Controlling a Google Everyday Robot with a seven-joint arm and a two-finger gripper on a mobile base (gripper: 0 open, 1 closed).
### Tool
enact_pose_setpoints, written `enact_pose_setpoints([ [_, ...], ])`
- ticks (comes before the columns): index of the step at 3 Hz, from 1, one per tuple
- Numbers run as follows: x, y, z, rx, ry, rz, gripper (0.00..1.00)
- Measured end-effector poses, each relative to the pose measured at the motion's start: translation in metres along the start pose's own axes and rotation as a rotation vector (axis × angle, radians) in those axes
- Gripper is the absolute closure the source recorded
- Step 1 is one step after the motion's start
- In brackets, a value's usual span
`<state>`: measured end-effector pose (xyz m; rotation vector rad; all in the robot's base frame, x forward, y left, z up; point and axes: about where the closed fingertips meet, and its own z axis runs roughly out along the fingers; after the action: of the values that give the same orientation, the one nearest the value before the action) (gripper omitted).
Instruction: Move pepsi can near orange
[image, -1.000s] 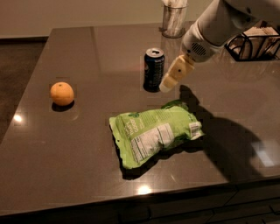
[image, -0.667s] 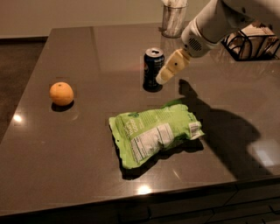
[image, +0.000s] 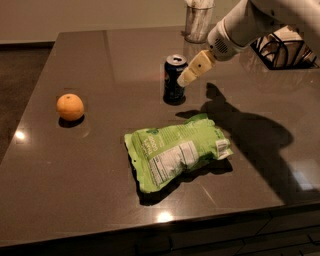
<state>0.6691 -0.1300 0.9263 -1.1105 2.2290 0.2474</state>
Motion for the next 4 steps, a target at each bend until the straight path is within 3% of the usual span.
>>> enact_pose_setpoints([
  [2, -0.015, 0.027, 0.030, -0.082, -0.030, -0.004, 0.00],
  [3, -0.026, 0.039, 0.039, -0.113, -0.037, -0.028, 0.13],
  [4, -0.040, 0.046, 0.041, -0.131, -0.055, -0.054, 0.38],
])
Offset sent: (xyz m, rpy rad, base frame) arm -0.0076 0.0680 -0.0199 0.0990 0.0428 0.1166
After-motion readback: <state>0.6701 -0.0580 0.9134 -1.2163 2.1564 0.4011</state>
